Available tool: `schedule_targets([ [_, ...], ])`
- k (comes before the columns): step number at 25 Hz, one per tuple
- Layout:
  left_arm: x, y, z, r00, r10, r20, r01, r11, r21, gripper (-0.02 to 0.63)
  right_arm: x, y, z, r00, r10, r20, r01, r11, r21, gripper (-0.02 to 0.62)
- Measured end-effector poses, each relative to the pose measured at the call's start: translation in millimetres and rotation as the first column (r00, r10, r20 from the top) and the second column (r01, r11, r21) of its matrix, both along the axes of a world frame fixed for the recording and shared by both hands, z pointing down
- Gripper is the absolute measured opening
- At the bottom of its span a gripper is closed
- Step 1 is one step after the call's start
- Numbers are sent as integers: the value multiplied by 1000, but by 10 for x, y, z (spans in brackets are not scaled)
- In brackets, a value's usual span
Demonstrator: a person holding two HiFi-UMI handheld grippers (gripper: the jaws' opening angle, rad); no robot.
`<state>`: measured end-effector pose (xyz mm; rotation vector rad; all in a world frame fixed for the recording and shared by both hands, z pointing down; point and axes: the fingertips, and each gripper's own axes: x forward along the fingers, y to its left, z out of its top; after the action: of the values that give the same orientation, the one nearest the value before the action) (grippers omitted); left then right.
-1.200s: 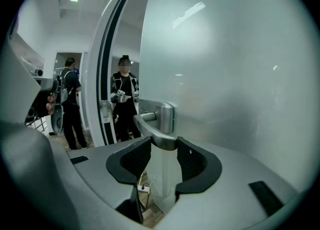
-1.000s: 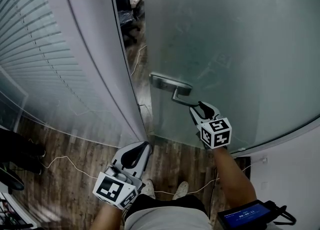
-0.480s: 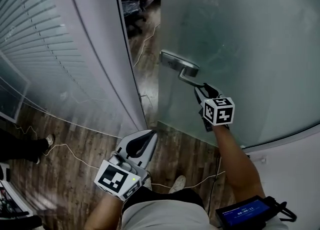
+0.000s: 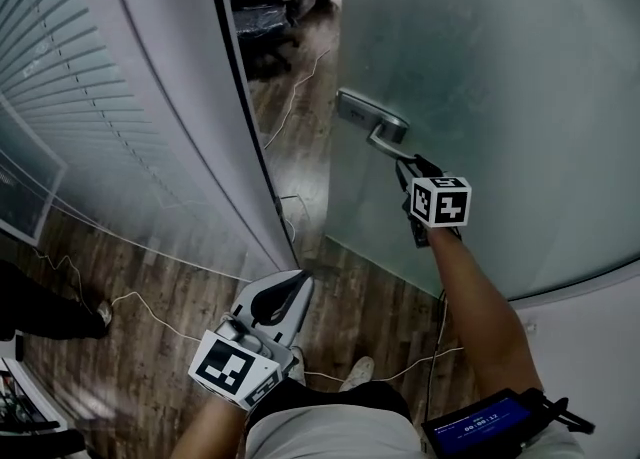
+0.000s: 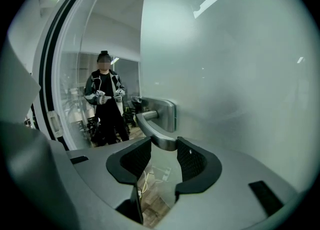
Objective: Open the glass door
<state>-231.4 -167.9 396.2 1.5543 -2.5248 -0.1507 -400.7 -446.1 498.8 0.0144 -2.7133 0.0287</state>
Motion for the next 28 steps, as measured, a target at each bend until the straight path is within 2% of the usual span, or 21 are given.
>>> schedule_targets([
  [11,43,-157,20,1000,19,8,-18,999,-42,-2,-274,-449,-4,998,61,-8,-61,996,-70,164],
  [15,54,-175,56,1000,16,10,-15,999,-51,-2,-214,-677,-15,991,135,-8,-135,991,-27,164],
  [22,14,-167,28,1000,20,16,-19,999,-35,-2,-66,-512,-123,995,82,48,-81,996,-22,161],
  [26,31,-106,-10,1000,23,21,-23,999,-24,-1,181,-386,-353,991,70,111,-74,997,32,56],
  [28,13,-63,-64,999,26,25,-26,1000,-16,-1,319,-326,-509,987,68,145,-76,996,53,31],
])
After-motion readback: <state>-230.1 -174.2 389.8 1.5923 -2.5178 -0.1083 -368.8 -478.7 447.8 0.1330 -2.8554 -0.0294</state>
